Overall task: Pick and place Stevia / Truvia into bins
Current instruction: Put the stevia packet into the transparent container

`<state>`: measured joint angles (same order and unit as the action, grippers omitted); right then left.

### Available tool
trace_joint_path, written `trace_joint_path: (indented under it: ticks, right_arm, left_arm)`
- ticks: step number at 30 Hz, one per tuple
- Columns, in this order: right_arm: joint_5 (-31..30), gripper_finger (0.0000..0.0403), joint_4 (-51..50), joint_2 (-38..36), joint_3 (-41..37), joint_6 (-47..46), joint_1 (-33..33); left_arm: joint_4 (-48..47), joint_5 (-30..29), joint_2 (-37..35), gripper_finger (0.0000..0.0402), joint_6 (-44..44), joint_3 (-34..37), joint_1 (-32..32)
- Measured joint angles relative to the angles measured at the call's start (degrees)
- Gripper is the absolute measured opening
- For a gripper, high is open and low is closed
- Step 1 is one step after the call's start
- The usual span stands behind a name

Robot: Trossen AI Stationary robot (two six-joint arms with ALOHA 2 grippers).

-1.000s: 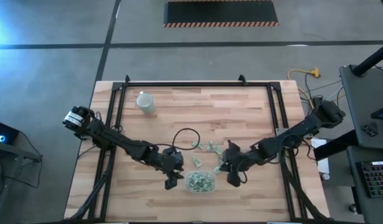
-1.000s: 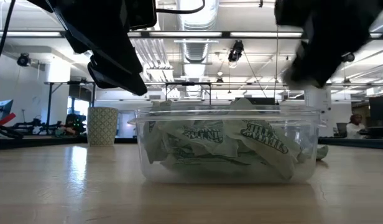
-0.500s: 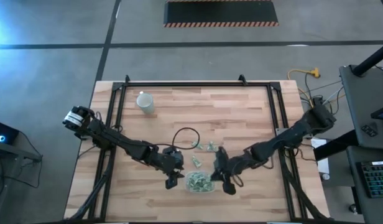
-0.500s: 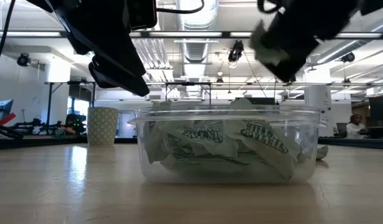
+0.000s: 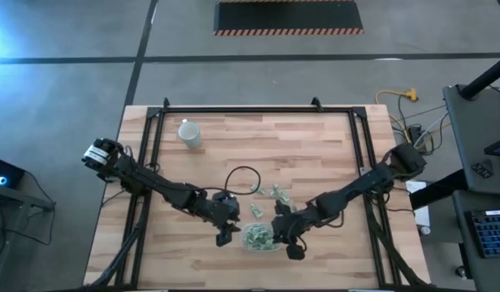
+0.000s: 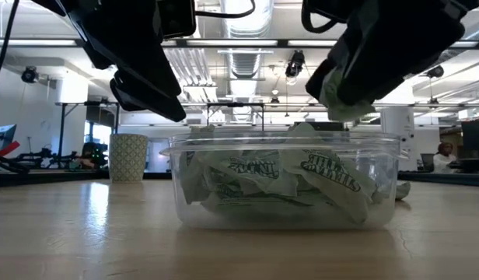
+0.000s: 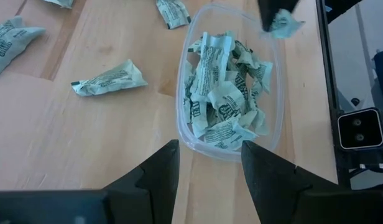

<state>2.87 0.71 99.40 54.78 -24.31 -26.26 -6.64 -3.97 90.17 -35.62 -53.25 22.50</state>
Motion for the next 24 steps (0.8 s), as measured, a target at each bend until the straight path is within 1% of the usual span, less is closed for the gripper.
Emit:
trace_joint_path:
  ticks: [4, 8, 11, 14, 15, 20, 24]
  right_arm:
    - [-0.02, 0.0043, -0.4, -0.26, 0.22, 0.51, 0.09]
    - [-0.12, 0.0082, -0.45, -0.33, -0.06, -0.57, 0.09]
    - [-1.58, 0.0112, -0.5, -0.31, -0.21, -1.42, 0.07]
    - [-2.13, 0.0135, -1.24, -0.56, -0.19, -1.47, 0.09]
    - [-3.15, 0.014, -2.79, -0.76, 0.15, -1.75, 0.07]
    - [-10.06, 0.0147, -14.76, -3.24, 2.41, -2.48, 0.02]
    - [-12.42, 0.0141, -19.34, -6.57, 2.96, -2.26, 0.09]
  left_arm:
    - [0.05, 0.02, 0.0, 0.0157, -0.02, 0.02, 0.0]
    - [0.04, 0.01, 0.0, 0.0157, 0.0, 0.14, 0.0]
    - [0.05, 0.02, 0.0, 0.0157, 0.0, 0.26, 0.0]
    - [0.07, 0.02, 0.0, 0.0157, 0.07, 0.26, 0.0]
    - [0.09, -0.03, 0.0, 0.0157, 0.15, 0.26, -0.02]
    - [0.11, -2.91, 0.0, 0.0157, 6.39, 0.24, -0.76]
    - [0.06, -5.63, 0.0, 0.0157, 13.02, 0.24, -2.36]
